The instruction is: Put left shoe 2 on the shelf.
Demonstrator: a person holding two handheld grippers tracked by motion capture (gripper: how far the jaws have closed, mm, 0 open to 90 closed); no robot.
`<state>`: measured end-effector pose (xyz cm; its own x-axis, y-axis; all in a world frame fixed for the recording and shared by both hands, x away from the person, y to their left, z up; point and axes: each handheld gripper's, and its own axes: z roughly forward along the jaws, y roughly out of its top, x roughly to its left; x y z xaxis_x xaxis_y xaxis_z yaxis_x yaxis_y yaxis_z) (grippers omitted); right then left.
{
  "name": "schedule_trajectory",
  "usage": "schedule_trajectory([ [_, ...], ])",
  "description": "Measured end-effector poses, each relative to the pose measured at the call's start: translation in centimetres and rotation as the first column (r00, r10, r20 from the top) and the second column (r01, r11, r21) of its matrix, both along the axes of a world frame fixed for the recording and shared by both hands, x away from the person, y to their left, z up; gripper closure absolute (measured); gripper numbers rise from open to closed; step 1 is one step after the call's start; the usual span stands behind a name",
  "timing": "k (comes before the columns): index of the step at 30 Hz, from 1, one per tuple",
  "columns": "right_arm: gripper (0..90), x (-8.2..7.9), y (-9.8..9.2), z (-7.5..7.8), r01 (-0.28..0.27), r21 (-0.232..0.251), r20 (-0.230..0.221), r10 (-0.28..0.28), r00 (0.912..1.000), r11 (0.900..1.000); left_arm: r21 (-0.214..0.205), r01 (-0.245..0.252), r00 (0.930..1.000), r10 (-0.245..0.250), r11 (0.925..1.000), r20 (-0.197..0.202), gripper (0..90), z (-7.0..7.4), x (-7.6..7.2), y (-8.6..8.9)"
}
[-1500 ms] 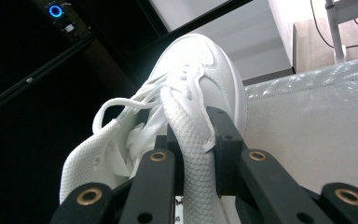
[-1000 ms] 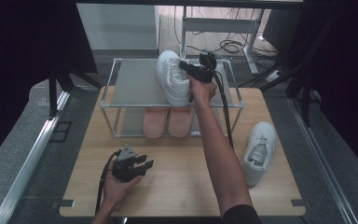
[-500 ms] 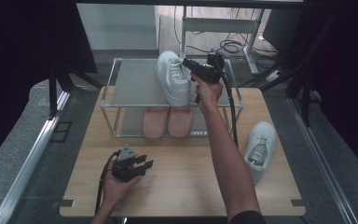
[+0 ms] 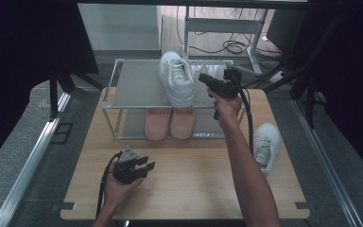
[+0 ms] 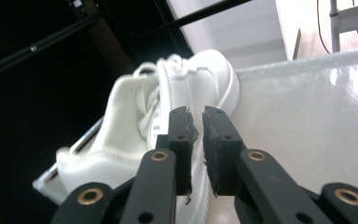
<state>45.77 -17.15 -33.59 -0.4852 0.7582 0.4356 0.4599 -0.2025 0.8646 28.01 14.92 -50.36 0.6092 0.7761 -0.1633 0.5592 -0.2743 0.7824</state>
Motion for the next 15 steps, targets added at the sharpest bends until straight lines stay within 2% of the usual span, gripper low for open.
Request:
schedule_trajectory([
  [3, 85.0, -0.6, -0.4, -0.6, -0.011, -0.021, -0.002, 0.011, 0.9999, 0.9997, -0.001, 0.000, 1.0000, 0.000, 1.0000, -0.001, 60.5, 0.0, 0.0, -0.1],
  [15, 89.3, -1.4, -0.9, -2.7, -0.033, -0.029, -0.031, 0.032, 0.9990, 0.9990, 0.005, 0.003, 1.0000, -0.003, 1.0000, -0.003, 60.5, 0.0, -0.1, -0.3],
])
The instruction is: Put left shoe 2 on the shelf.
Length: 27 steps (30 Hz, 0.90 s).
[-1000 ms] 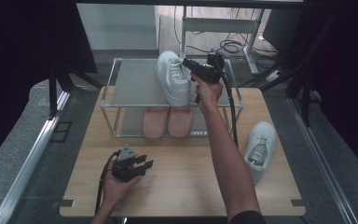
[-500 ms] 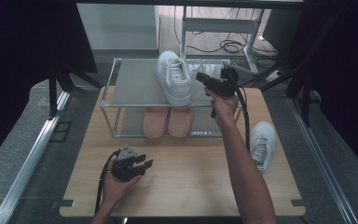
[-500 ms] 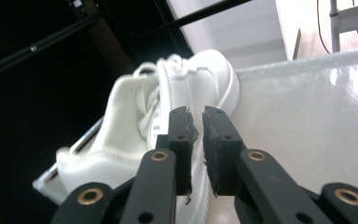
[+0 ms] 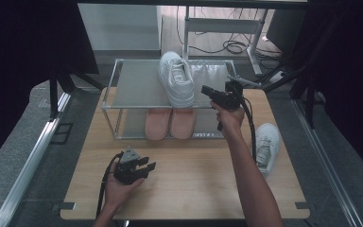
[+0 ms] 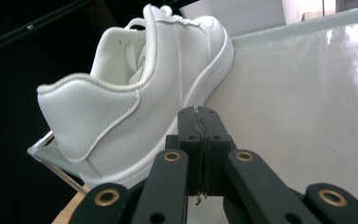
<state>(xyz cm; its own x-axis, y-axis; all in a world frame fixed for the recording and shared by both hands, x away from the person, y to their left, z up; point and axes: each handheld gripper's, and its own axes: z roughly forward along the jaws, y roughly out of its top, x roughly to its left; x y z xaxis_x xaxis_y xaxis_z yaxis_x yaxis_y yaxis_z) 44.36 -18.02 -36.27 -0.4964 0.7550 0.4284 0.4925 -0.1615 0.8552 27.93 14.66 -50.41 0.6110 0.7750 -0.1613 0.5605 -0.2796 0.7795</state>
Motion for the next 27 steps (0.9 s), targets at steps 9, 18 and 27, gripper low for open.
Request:
schedule_trajectory([
  [9, 90.0, -0.3, 0.8, -0.7, -0.032, -0.005, -0.009, 0.031, 0.9995, 0.9995, -0.001, -0.001, 1.0000, 0.001, 1.0000, 0.002, 60.5, 0.0, 0.0, 0.0],
  [18, 90.0, -0.8, 2.0, -0.9, -0.063, -0.012, -0.003, 0.063, 0.9980, 0.9980, -0.001, -0.003, 1.0000, 0.003, 1.0000, 0.004, 60.6, 0.1, 0.0, 0.1],
  [27, 90.0, -1.1, 4.3, -0.8, -0.103, -0.021, -0.004, 0.103, 0.9946, 0.9944, -0.003, -0.001, 1.0000, 0.001, 1.0000, 0.006, 60.6, 0.1, 0.0, 0.0],
])
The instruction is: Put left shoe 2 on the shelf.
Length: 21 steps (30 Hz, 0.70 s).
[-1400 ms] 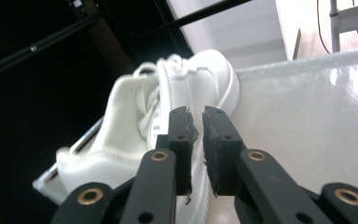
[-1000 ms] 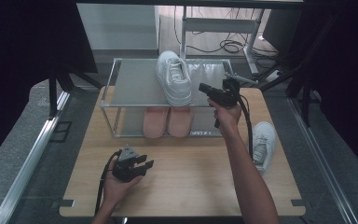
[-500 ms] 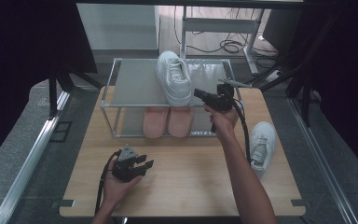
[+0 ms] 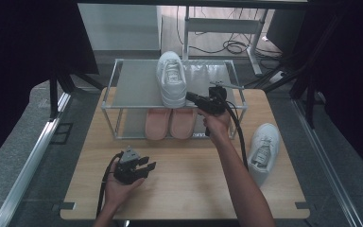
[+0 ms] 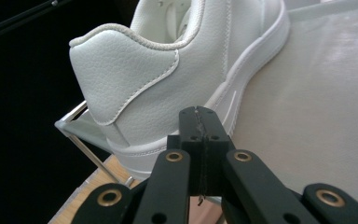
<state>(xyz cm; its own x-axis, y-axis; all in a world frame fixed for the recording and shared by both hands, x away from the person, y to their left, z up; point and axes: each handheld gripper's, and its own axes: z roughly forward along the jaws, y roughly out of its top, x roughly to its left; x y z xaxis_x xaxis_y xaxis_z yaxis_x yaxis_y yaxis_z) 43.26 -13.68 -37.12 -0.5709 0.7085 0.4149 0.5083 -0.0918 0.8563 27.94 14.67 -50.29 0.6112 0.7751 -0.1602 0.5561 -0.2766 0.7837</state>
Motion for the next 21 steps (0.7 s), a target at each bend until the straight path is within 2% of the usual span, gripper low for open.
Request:
schedule_trajectory([
  [12, 90.0, -0.2, 1.9, 0.0, -0.027, -0.006, 0.008, 0.027, 0.9996, 0.9996, 0.000, 0.000, 1.0000, 0.000, 1.0000, 0.000, 60.5, 0.0, 0.0, 0.0],
  [21, 90.0, -0.4, 1.5, -0.1, -0.024, -0.017, 0.012, 0.024, 0.9996, 0.9996, -0.002, -0.001, 1.0000, 0.001, 1.0000, -0.002, 60.4, -0.1, 0.0, 0.2],
])
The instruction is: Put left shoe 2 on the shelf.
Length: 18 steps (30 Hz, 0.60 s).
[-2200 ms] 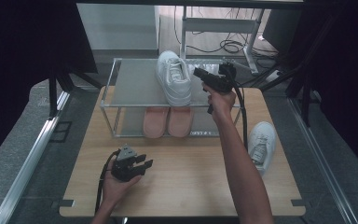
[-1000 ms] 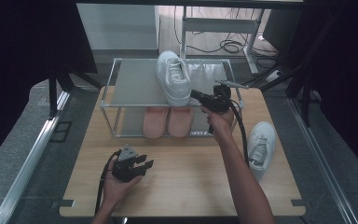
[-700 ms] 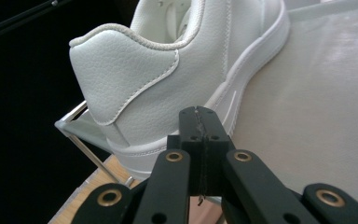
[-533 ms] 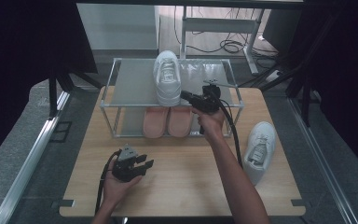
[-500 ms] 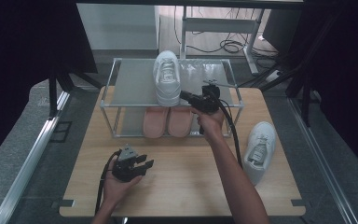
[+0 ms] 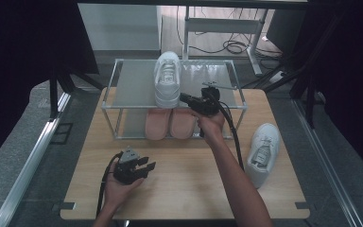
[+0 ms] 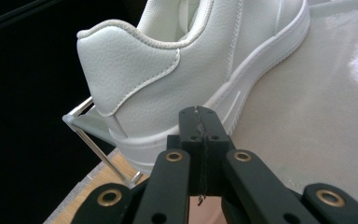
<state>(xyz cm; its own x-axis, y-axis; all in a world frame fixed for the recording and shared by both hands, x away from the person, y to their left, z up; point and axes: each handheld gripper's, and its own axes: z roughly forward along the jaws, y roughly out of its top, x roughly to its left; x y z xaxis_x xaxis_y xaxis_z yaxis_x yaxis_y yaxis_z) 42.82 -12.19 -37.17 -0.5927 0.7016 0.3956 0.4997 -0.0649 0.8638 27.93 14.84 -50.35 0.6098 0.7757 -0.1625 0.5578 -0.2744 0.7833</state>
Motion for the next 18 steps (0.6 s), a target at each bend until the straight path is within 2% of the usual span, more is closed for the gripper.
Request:
schedule_trajectory([
  [16, 90.0, -3.3, -4.0, -0.2, -0.004, -0.001, 0.049, 0.004, 0.9988, 1.0000, 0.001, -0.002, 1.0000, 0.002, 1.0000, -0.002, 60.1, -0.1, 0.0, -0.1],
  [18, 90.0, -4.1, -4.8, -0.4, -0.001, -0.001, 0.054, 0.001, 0.9985, 1.0000, 0.003, -0.003, 1.0000, 0.003, 1.0000, -0.001, 60.1, 0.0, 0.1, -0.1],
])
